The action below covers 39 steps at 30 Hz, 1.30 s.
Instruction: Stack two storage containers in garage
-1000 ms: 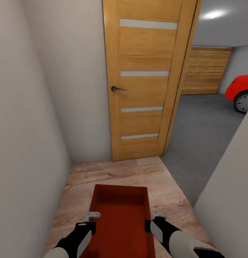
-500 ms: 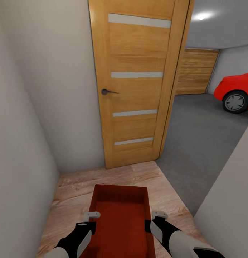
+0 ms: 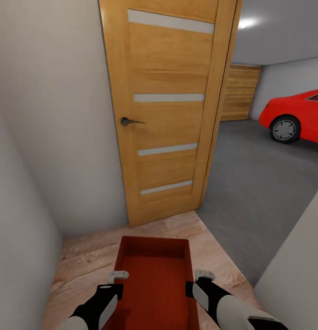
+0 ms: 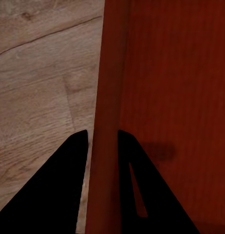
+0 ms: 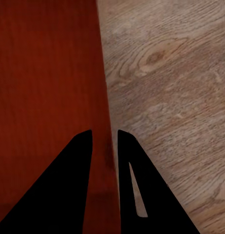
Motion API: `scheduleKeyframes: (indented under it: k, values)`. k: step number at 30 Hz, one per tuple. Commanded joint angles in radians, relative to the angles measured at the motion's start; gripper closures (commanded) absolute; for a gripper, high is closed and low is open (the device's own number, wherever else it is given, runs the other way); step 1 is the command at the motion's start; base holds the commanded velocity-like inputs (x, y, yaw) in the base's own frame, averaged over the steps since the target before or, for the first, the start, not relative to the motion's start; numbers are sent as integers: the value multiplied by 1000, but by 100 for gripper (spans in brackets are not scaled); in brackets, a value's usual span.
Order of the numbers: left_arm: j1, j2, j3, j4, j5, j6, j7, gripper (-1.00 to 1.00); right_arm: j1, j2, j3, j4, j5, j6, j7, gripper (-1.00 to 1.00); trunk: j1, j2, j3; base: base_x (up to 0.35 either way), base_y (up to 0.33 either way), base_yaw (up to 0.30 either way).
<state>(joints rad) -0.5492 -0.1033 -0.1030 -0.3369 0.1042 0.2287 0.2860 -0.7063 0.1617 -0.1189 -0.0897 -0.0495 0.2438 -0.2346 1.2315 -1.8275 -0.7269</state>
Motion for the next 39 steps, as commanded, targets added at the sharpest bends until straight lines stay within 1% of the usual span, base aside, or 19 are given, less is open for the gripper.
scheduleKeyframes:
  k: [1,5,19,22,32,39]
  values:
    - [0,0,-13,1,45,55,7,100,-1,1,5,-5,-12,2,0,100,0,0,-1,284,239,-7]
    - [0,0,-14,0,45,54,7,100,-1,1,5,-4,-12,2,0,100,0,0,0,182,136,-225]
    - [0,0,-14,-2,45,54,7,100,-1,1,5,-4,-13,2,0,100,0,0,6,4,3,-279]
    - [0,0,-14,-2,45,54,-1,100,-1,1,5,-4,-13,2,0,100,0,0,8,60,6,-231]
    - [0,0,-14,-1,45,55,-14,100,-1,2,5,-4,-13,2,0,100,0,0,8,297,117,-35]
    - [0,0,-14,-1,45,55,-14,100,-1,2,5,-4,-13,2,0,100,0,0,9,332,153,-222]
